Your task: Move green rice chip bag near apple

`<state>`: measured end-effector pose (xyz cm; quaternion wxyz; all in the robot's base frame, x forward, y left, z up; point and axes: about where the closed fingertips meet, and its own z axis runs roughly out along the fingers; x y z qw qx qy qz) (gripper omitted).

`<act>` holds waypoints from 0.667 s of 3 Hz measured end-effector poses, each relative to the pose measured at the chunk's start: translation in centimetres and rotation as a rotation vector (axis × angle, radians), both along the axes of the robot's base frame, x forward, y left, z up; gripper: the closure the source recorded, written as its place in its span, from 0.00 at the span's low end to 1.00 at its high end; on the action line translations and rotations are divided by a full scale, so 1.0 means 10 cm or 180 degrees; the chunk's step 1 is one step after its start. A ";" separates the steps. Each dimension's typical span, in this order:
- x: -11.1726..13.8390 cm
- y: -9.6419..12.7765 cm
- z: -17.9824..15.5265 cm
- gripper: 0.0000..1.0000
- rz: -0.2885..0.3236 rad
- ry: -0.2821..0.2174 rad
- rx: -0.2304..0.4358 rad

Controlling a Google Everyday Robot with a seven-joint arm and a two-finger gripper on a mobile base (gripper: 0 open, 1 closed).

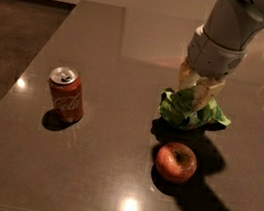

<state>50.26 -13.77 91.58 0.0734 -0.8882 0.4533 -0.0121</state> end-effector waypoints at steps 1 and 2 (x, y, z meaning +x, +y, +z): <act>0.02 -0.02 -0.03 0.82 -0.0116 0.0081 0.0067; -0.01 -0.02 -0.06 0.59 -0.0185 0.0178 0.0123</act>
Offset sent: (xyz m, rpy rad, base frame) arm -0.0163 -0.0081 -0.0118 0.0360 0.1502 -0.0796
